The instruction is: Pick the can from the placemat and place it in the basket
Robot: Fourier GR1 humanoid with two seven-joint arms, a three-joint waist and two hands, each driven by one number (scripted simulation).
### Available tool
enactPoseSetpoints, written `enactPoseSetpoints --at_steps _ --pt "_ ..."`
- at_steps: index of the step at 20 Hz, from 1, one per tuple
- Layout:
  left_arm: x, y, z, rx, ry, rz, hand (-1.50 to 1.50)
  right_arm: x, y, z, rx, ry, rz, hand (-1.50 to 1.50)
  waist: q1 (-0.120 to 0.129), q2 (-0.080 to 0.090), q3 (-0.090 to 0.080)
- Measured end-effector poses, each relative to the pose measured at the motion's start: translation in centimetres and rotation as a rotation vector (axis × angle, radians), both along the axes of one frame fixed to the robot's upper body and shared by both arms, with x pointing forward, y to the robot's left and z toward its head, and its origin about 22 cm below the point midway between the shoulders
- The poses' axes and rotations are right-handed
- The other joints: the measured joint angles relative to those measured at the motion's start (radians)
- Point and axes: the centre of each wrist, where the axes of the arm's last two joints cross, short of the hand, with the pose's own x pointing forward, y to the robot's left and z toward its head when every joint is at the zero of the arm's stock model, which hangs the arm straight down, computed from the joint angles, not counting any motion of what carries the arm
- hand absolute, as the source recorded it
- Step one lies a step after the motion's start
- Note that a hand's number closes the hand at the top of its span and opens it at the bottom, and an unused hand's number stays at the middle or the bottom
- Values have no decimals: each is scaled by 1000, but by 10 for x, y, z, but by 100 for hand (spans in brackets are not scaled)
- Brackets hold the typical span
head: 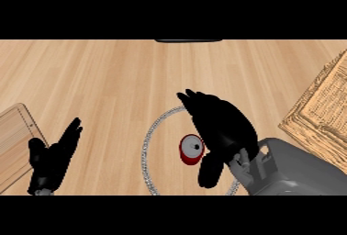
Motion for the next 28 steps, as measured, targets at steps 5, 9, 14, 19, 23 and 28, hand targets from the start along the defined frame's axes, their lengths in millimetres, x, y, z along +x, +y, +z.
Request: enactPoseSetpoints --at_steps 5,9,14,19,23,28 --pt "0 -4 -1 0 2 -7 0 -2 0 -17 -10 -7 -23 -150 2 1 0" --pt "-1 -2 -2 6 -5 -11 0 -1 0 -31 -13 -10 -42 -150 5 2 1" --pt "2 -5 -1 -3 3 -15 0 -2 9 -44 -13 -9 -49 -150 9 3 2" --pt "0 -1 2 -2 7 -13 0 -1 10 -55 -38 9 -56 -150 11 3 1" --pt "-1 0 2 -5 5 -17 0 0 13 -72 -75 51 -71 -150 12 4 0" --pt "-1 -3 1 -1 6 -12 0 0 11 -84 -90 71 -85 -150 10 3 1"
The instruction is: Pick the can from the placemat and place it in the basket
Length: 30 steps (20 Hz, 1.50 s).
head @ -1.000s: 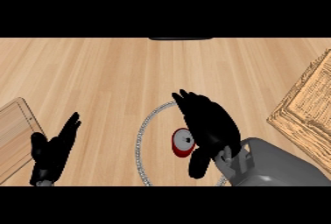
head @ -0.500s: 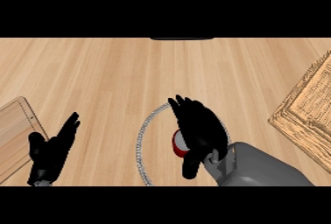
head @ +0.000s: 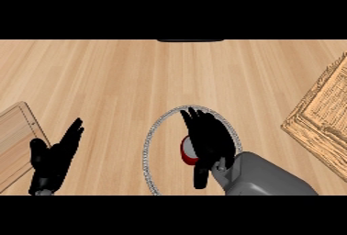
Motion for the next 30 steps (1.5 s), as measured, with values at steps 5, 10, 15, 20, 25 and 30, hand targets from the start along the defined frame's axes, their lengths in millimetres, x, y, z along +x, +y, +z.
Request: enactPoseSetpoints --at_steps 5,10,15,20,25,30 --pt "0 2 1 5 5 -5 0 3 3 -7 -5 -4 -5 -150 2 1 0" --pt "1 -1 1 1 5 0 0 4 8 -17 -12 -2 -16 -150 3 1 1" --pt "0 2 2 2 9 -3 0 4 11 -26 -47 -21 11 150 5 1 0" --pt "-1 -1 0 10 5 6 0 3 10 -29 -104 -83 48 150 4 -2 0" --pt "-3 -1 -2 8 -2 4 0 2 10 -31 -125 -111 62 150 4 -3 0" --pt "-10 6 -5 8 13 33 0 -32 -17 -32 -105 -177 253 150 -28 -16 2"
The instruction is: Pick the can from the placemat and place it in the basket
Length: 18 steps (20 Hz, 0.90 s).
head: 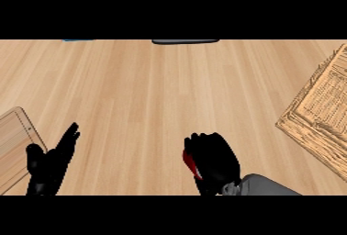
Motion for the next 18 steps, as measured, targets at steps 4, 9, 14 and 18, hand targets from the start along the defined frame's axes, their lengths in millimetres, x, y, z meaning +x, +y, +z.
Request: enactPoseSetpoints --at_steps 4,9,14,18 --pt "-8 5 -2 -5 21 31 0 -41 -23 2 17 -18 238 150 -39 -12 3" --pt "-19 12 -1 -7 27 71 0 -81 -54 19 206 17 360 150 -80 -4 8" --pt "-27 15 2 -14 18 101 0 -108 -65 56 575 19 350 150 -104 9 11" --pt "-31 19 4 -13 13 109 0 -107 -80 70 691 -57 301 150 -108 16 10"
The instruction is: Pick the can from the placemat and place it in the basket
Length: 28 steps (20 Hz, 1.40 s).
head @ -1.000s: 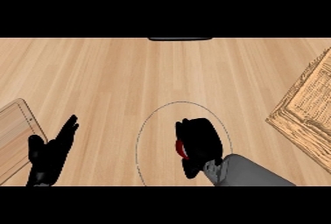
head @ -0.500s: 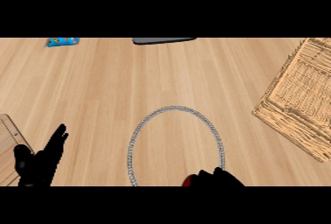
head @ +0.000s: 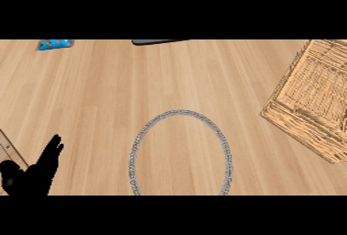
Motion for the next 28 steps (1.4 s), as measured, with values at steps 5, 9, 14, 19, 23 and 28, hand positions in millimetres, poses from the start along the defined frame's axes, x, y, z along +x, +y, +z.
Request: enactPoseSetpoints --at_steps 5,9,14,19,23,28 --pt "-1 1 2 -2 -10 3 0 10 -17 12 103 -73 -103 150 1 6 -4" --pt "-2 2 4 5 -14 4 0 19 -31 22 161 -106 -187 150 5 8 -6" --pt "1 1 6 4 -19 -9 0 29 -49 42 225 -103 -267 150 17 14 -8" --pt "5 0 7 9 -25 -33 0 37 -70 65 256 -78 -324 150 38 16 -9" --pt "9 -4 7 9 -31 -54 0 56 -94 83 250 -81 -378 150 58 16 -10" --pt "15 -9 4 9 -36 -79 0 84 -139 106 245 -64 -410 150 79 13 -11"
